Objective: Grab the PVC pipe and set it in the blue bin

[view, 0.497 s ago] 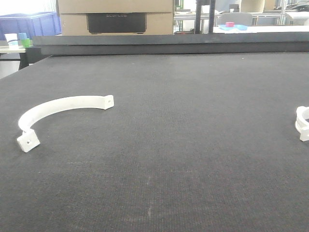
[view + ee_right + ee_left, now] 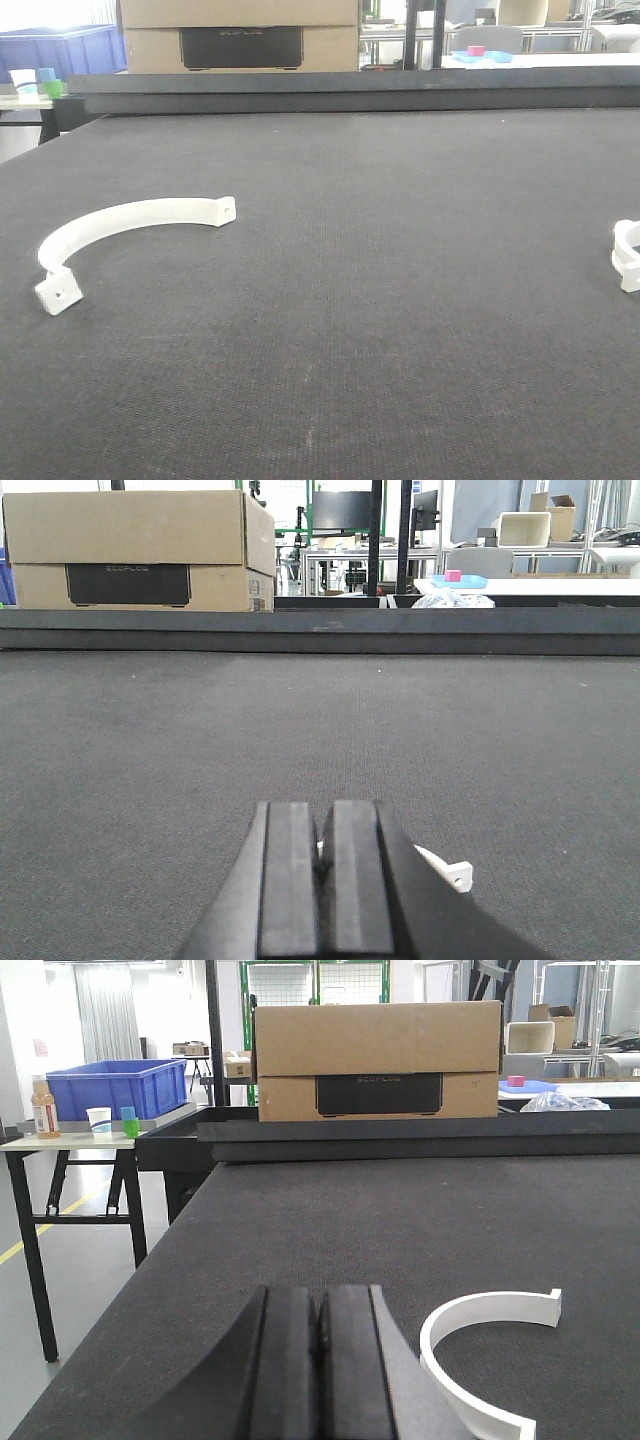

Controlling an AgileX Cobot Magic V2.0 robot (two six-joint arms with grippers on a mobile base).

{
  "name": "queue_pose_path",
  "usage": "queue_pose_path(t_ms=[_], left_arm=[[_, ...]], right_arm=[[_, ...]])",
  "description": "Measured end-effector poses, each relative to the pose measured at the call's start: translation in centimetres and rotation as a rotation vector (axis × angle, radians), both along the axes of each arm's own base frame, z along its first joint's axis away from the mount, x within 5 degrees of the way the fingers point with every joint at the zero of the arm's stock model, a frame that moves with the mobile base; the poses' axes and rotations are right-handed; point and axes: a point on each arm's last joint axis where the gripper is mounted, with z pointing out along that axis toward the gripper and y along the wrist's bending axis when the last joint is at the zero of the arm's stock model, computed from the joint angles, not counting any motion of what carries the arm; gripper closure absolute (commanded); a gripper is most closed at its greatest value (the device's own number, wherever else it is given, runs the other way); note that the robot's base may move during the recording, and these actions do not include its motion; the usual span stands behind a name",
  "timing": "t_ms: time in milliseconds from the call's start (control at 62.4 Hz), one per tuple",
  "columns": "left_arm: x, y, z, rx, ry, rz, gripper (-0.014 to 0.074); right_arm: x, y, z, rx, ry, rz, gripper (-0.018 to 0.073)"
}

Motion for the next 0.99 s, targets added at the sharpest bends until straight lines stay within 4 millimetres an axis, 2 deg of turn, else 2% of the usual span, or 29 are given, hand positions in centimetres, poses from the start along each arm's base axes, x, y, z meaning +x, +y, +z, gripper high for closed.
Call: queue_pose_path(t_ms=[561, 705, 866, 994], left_arm=[[0.0, 0.0, 0.1, 0.0, -0.011, 0.0, 0.0707], [-0.1, 0.0, 0.6, -0.001, -0.062, 0.0, 0.0707], [-0.6, 0.0, 2.7, -0.003, -0.24, 0.002, 0.0707], [-1.7, 0.1, 6.5, -0.002, -0.36, 0.013, 0.0707]], right_arm=[[0.0, 0.0, 0.1, 0.0, -0.011, -0.001, 0.0727], [0.0, -0.1, 0.7, -0.005, -0.083, -0.01, 0.0727], [-0.6, -0.3, 2.8, -0.013, -0.324, -0.037, 0.0727], [-1.4, -0.5, 5.3, 0.007, -0.483, -0.051, 0.0727]])
